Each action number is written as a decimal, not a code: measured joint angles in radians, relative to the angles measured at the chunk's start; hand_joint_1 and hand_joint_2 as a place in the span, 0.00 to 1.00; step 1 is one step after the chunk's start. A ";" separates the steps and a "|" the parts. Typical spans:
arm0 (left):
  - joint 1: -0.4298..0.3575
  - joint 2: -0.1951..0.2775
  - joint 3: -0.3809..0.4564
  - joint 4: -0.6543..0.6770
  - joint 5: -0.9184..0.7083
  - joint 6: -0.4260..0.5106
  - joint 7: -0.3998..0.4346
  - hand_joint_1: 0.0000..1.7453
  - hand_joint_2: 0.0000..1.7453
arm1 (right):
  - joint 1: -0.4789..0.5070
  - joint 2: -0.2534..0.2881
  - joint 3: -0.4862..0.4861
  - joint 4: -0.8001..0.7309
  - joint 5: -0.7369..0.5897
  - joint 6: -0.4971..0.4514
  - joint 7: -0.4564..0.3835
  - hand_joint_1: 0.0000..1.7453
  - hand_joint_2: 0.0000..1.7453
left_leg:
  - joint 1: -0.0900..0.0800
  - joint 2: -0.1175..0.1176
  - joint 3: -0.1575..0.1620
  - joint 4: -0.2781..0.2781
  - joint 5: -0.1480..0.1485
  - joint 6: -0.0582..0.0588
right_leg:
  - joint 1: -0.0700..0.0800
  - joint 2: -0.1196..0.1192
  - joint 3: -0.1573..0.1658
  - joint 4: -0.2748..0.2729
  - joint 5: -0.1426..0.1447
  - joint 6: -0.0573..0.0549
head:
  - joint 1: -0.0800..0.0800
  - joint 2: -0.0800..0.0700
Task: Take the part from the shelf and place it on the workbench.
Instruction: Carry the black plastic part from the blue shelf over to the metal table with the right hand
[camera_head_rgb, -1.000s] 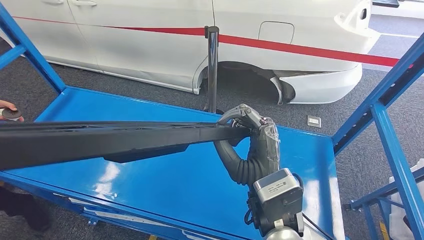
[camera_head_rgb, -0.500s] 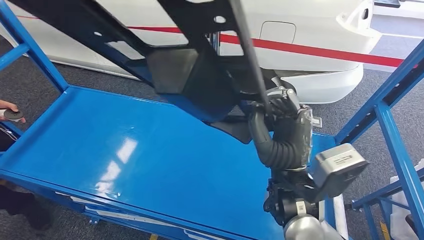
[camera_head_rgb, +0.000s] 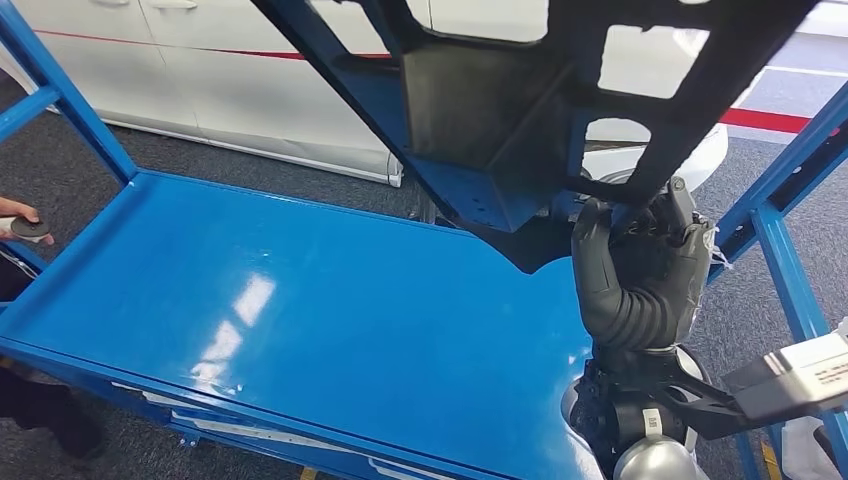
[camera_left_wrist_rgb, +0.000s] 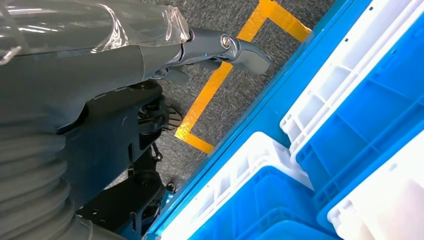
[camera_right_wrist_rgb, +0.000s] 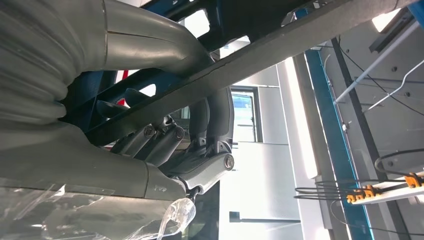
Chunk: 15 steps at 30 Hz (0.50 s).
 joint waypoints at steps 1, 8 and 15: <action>0.002 0.000 0.000 0.000 0.001 -0.002 0.000 0.00 1.00 | 0.004 -0.002 0.000 0.000 0.000 0.000 -0.004 1.00 1.00 | 0.000 0.000 -0.001 0.001 0.000 0.001 | 0.000 0.000 0.000 0.000 0.000 0.001 | 0.000 0.000; 0.006 -0.001 0.000 0.000 0.005 -0.011 -0.013 0.00 1.00 | 0.012 -0.014 0.001 -0.001 0.006 0.000 -0.010 1.00 1.00 | 0.003 -0.002 -0.005 -0.001 0.012 0.028 | -0.005 -0.002 -0.006 0.007 -0.004 0.019 | 0.001 0.000; 0.009 -0.009 0.001 0.000 0.009 -0.023 -0.016 0.00 1.00 | 0.018 -0.029 0.009 -0.001 0.024 0.000 0.000 1.00 1.00 | 0.008 -0.008 -0.011 -0.007 0.030 0.040 | -0.009 0.013 -0.129 0.292 -0.115 0.028 | 0.025 0.000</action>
